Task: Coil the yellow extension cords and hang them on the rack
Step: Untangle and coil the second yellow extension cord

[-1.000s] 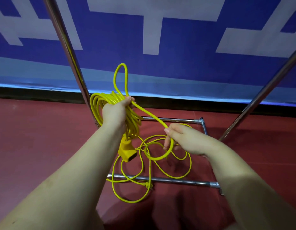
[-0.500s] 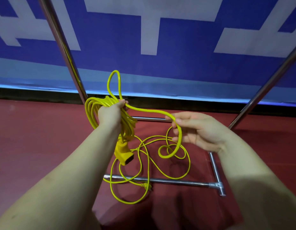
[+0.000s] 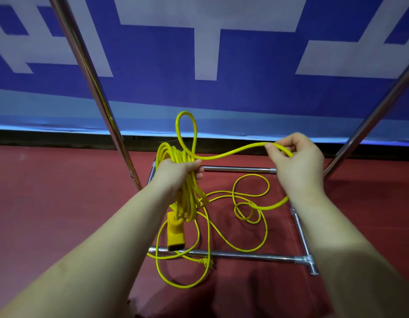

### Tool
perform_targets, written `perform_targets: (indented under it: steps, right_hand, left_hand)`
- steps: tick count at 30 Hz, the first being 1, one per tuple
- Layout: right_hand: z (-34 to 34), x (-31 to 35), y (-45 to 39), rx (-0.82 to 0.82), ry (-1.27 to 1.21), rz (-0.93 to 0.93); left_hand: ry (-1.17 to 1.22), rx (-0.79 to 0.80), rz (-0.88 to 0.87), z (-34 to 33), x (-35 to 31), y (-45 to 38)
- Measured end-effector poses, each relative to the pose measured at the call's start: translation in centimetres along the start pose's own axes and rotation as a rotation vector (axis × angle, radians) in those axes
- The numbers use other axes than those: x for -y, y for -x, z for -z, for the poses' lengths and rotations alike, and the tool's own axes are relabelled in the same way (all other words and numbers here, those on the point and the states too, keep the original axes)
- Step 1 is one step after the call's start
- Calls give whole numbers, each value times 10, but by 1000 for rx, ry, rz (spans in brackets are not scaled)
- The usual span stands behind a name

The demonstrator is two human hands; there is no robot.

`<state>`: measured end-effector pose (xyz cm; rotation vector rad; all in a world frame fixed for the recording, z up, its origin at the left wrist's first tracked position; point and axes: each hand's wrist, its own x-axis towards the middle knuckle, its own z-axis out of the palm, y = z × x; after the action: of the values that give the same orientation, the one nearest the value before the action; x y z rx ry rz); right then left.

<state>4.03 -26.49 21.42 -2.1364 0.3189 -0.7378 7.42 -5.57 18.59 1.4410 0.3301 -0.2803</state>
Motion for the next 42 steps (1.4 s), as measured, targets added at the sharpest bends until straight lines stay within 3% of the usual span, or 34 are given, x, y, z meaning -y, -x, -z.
perform_targets:
  steps: [4, 6, 9, 15, 20, 22, 25, 29, 32, 35, 38, 42]
  right_hand:
    - [0, 0, -2, -123, 26, 74]
    - [0, 0, -2, -105, -10, 51]
    - [-5, 3, -1, 136, -93, -59]
    - [-8, 1, 7, 689, 48, -134]
    - [-15, 14, 26, 1017, -127, -201]
    - [-19, 18, 29, 953, -184, -199]
    - [-21, 16, 21, 709, -215, -129]
    - [-17, 7, 8, 377, -249, -83]
    - [-12, -5, 2, 275, -5, -53]
    - [-12, -8, 3, 373, 211, 24]
    - [-21, -6, 9, 564, 121, 35]
    - [-19, 0, 11, 804, -117, -89]
  left_hand:
    - [16, 40, 12, -2, -1, 4]
    - [12, 44, 24, -2, -1, 4]
    - [-43, 88, 40, -1, 0, 5]
    - [-197, 196, 37, -2, -1, 11]
    - [-219, 256, 15, -7, -2, 17]
    - [-171, 283, 27, -9, -2, 18]
    - [-151, 333, 45, -10, -3, 19]
    - [-353, 479, 38, -7, -2, 20]
    - [-575, 667, 37, -5, -4, 28]
    - [-678, 865, 57, -2, -9, 36]
    - [-684, 981, 58, -1, -12, 41]
    - [-645, 1029, 26, -1, -13, 42]
